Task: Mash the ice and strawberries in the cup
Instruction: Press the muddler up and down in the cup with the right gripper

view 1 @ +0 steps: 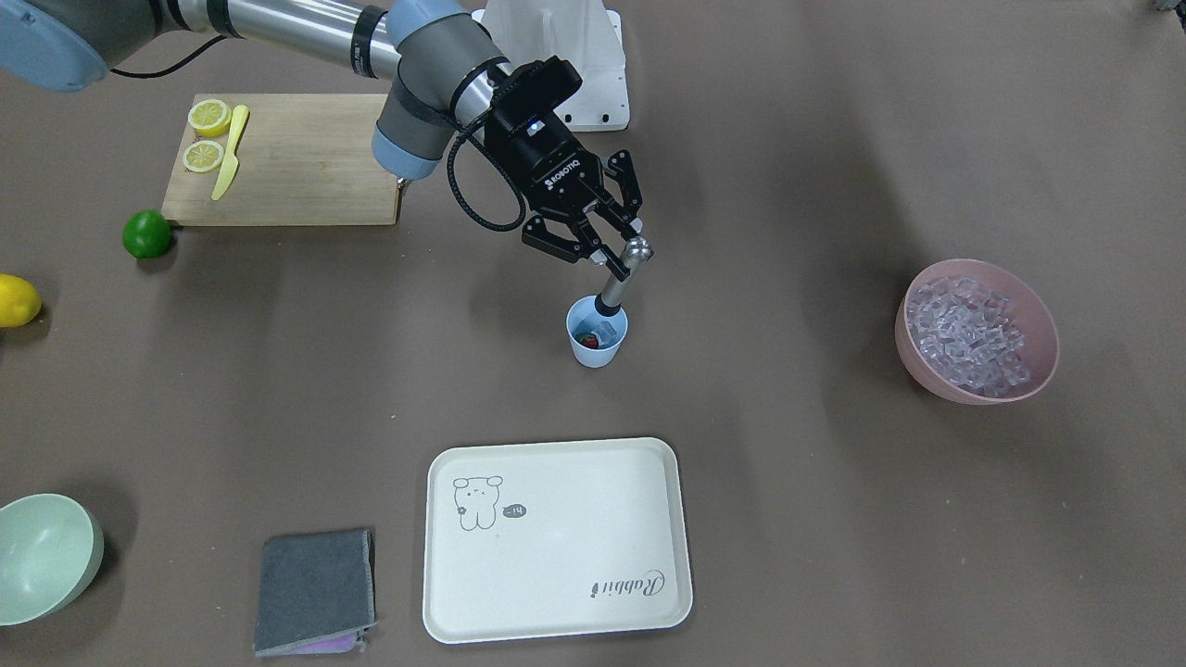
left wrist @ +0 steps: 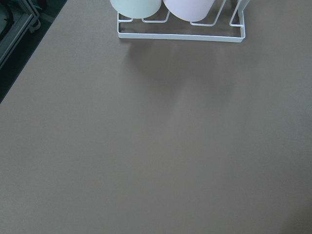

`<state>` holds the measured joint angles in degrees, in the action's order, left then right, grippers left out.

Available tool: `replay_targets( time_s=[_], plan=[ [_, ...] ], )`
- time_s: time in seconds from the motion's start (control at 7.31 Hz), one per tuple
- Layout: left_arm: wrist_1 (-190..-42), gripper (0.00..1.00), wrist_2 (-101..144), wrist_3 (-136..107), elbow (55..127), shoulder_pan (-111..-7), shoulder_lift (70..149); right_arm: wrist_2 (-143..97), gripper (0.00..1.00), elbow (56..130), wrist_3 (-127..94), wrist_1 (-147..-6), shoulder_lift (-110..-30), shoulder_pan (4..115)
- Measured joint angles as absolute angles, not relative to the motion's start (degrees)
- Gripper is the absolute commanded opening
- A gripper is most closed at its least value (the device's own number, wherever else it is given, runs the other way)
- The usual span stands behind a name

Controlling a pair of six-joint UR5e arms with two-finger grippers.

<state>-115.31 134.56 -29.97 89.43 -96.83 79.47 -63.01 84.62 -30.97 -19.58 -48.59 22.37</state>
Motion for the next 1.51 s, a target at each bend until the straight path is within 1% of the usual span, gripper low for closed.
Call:
replay_targets(
  time_s=[1.51],
  plan=[
    [-115.3, 0.98, 134.4, -30.0, 87.0, -96.7, 82.3, -62.8, 0.00, 79.6, -34.1, -19.5, -49.2, 21.7]
  ],
)
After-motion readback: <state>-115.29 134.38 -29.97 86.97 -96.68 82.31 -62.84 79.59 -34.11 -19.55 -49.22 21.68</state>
